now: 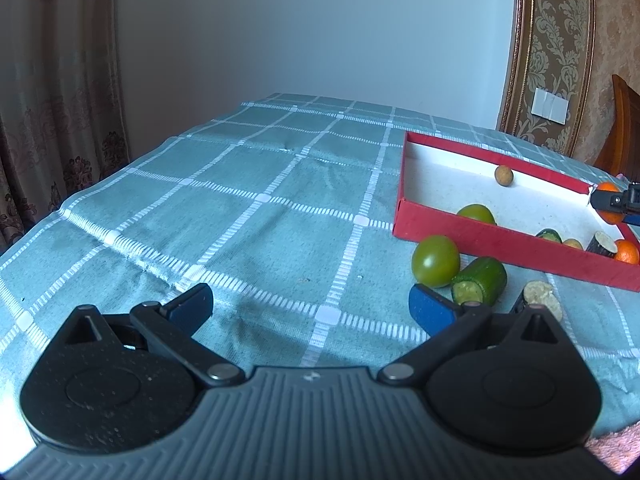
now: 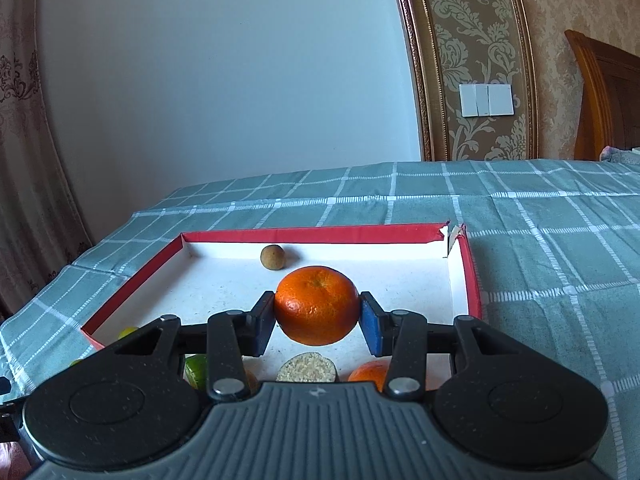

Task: Organize fruits
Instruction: 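Carry the orange over the tray, lower it and open the right gripper, then withdraw the open right gripper from the tray, then move the left gripper to the dark cylindrical eggplant slice, then close the left gripper on the eggplant slice and lift it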

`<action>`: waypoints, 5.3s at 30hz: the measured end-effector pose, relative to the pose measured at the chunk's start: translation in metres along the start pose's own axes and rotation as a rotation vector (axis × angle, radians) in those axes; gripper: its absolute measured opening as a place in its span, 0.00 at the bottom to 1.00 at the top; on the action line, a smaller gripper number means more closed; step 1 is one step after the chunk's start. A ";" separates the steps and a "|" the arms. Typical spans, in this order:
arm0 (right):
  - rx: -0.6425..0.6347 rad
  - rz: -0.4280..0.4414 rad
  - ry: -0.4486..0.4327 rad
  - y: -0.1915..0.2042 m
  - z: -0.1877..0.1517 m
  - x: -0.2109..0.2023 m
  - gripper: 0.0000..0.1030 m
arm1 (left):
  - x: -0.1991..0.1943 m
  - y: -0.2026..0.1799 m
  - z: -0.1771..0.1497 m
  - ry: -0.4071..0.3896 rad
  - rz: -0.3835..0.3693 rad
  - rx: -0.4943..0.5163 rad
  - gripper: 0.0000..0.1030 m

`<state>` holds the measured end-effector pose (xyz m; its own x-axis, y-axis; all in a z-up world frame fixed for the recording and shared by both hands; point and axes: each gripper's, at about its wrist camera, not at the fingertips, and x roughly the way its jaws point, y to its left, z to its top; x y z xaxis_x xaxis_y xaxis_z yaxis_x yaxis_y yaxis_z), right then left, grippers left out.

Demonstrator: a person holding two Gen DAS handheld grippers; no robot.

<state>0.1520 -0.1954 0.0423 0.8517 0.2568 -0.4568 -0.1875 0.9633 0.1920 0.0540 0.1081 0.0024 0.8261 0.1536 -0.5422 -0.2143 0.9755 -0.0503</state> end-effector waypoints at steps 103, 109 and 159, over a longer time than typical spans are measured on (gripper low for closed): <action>0.401 0.118 -0.013 -0.133 -0.080 -0.116 0.68 | -0.037 -0.084 -0.013 -0.090 -0.113 0.184 1.00; 0.368 0.103 -0.015 -0.127 -0.080 -0.116 0.69 | -0.044 -0.100 -0.019 -0.104 -0.179 0.208 0.84; 0.354 0.072 -0.036 -0.124 -0.079 -0.120 0.71 | -0.004 -0.126 -0.015 0.038 -0.209 0.186 0.42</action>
<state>0.0340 -0.3401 0.0048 0.8602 0.3139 -0.4020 -0.0717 0.8548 0.5140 0.0701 -0.0175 -0.0012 0.8216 -0.0569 -0.5673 0.0610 0.9981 -0.0118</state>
